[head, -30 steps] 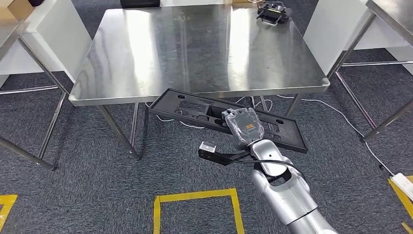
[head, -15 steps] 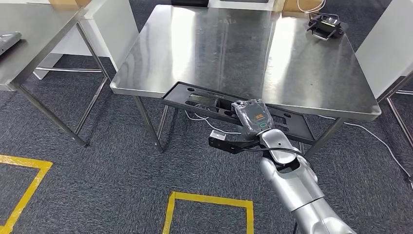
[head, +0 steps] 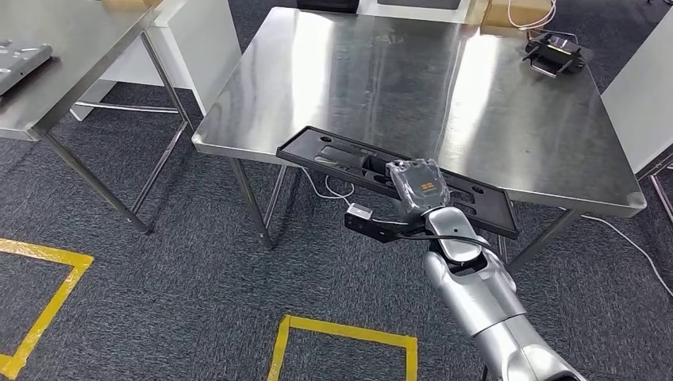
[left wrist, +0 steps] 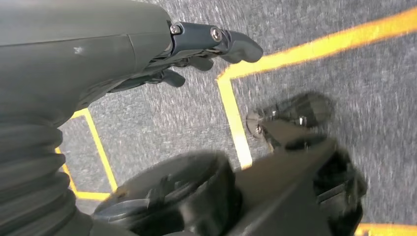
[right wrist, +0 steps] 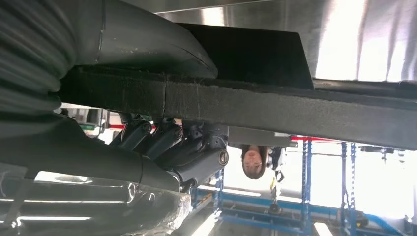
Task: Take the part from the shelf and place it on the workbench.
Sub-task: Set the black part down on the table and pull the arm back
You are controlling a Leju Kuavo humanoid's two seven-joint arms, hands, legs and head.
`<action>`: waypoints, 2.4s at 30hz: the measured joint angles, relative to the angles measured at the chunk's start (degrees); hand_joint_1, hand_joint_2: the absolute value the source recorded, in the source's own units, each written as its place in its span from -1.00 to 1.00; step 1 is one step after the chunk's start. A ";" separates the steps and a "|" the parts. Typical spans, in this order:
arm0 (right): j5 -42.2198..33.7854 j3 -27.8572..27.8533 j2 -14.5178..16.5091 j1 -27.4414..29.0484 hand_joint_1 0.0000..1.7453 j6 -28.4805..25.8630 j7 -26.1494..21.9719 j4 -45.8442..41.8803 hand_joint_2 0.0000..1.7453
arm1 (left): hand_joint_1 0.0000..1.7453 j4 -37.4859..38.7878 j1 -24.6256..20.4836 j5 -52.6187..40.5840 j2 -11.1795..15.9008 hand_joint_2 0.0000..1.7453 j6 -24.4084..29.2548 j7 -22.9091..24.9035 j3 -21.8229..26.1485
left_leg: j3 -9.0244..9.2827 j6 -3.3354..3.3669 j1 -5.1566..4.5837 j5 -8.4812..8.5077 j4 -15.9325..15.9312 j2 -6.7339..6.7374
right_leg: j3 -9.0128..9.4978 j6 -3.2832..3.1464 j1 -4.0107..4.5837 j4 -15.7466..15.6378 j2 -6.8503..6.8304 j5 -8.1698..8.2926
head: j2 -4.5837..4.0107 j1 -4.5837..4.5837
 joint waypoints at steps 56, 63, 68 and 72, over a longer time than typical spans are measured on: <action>10.21 -9.22 -3.69 0.70 -1.00 -2.96 5.41 7.71 -1.00 | -1.00 -0.38 0.95 2.24 0.18 -1.00 3.09 -23.48 5.26 | -6.55 0.47 0.37 -1.06 10.95 -1.08 | -1.63 0.46 -0.15 1.46 1.96 -0.50 | 0.00 0.01; 10.20 -9.33 -3.34 -0.31 -1.00 -3.02 5.39 7.82 -1.00 | -1.00 -0.42 0.75 2.23 0.44 -1.00 3.69 -23.17 5.35 | -0.82 3.57 -1.00 1.88 -0.15 -0.96 | -1.11 0.16 0.41 1.00 1.82 -1.23 | 0.00 0.13; 9.88 -9.41 -3.36 -0.61 -1.00 -2.99 5.01 8.27 -1.00 | -1.00 -0.42 0.86 2.94 0.31 -1.00 3.76 -21.33 5.92 | 0.44 3.05 -0.52 2.02 -1.62 -1.15 | -9.21 0.30 0.27 15.26 1.74 -6.03 | 0.00 0.24; 9.53 -9.40 -3.32 -0.59 -1.00 -2.98 4.36 8.61 -1.00 | -1.00 -0.36 1.38 3.54 0.31 -1.00 3.25 -18.68 6.86 | 0.81 1.97 -0.44 1.27 -1.06 -1.52 | -5.79 2.83 -0.63 4.96 1.60 0.05 | 0.00 0.25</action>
